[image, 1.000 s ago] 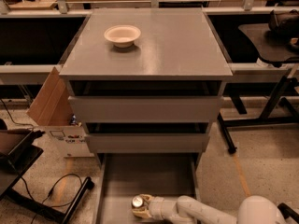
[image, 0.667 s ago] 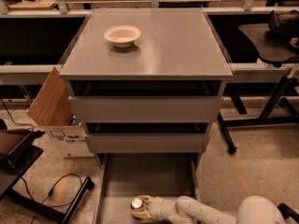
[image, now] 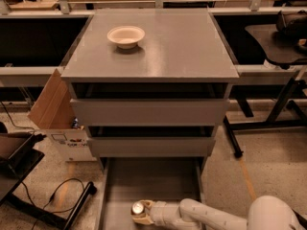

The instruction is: Pick orange can from bottom drawer and place on counter

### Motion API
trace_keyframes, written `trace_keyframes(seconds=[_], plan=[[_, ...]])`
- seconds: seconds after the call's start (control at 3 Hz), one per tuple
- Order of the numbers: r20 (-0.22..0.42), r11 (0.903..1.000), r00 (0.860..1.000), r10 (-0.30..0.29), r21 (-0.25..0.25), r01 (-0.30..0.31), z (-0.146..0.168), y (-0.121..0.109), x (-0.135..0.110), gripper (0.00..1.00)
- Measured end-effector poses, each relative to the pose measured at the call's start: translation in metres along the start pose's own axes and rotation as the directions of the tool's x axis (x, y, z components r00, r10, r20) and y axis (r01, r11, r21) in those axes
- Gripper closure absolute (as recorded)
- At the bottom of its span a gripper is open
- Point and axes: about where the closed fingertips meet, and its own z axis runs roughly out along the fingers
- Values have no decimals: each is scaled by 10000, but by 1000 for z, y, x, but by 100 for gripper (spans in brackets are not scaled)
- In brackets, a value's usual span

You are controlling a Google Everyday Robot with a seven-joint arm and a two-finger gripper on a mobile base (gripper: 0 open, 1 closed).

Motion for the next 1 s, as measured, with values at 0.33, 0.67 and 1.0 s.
trace_keyframes(seconds=[0.33, 0.67, 1.0], plan=[[-306, 9995, 9993, 198, 247, -190, -34, 4, -42, 100], [-657, 9940, 9942, 855, 734, -806, -73, 14, -95, 100], [-759, 9855, 9852, 1534, 847, -1469, -105, 49, -157, 100]])
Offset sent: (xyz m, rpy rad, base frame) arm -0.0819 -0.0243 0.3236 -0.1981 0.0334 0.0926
